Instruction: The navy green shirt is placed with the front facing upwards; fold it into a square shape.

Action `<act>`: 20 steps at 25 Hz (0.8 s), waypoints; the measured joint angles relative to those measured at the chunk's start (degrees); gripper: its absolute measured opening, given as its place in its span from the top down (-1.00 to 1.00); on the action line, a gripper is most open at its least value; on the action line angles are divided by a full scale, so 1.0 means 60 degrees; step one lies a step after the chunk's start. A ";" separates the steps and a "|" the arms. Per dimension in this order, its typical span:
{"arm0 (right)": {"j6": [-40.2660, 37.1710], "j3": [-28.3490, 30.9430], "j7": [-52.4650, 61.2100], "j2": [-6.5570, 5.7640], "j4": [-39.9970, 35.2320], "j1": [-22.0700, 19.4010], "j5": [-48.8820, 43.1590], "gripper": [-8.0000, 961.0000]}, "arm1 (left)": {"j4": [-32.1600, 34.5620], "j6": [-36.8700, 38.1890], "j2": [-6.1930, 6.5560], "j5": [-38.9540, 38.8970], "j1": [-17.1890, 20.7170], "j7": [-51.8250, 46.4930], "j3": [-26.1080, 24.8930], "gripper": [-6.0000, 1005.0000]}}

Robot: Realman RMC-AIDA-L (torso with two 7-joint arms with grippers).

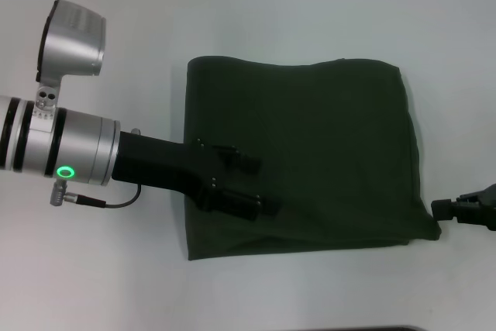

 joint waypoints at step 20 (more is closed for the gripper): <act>-0.0526 0.0209 -0.0108 0.0308 -0.0361 0.0009 -0.0775 0.94 | -0.0014 -0.0100 -0.0012 0.0000 -0.0047 0.0014 0.0027 -0.79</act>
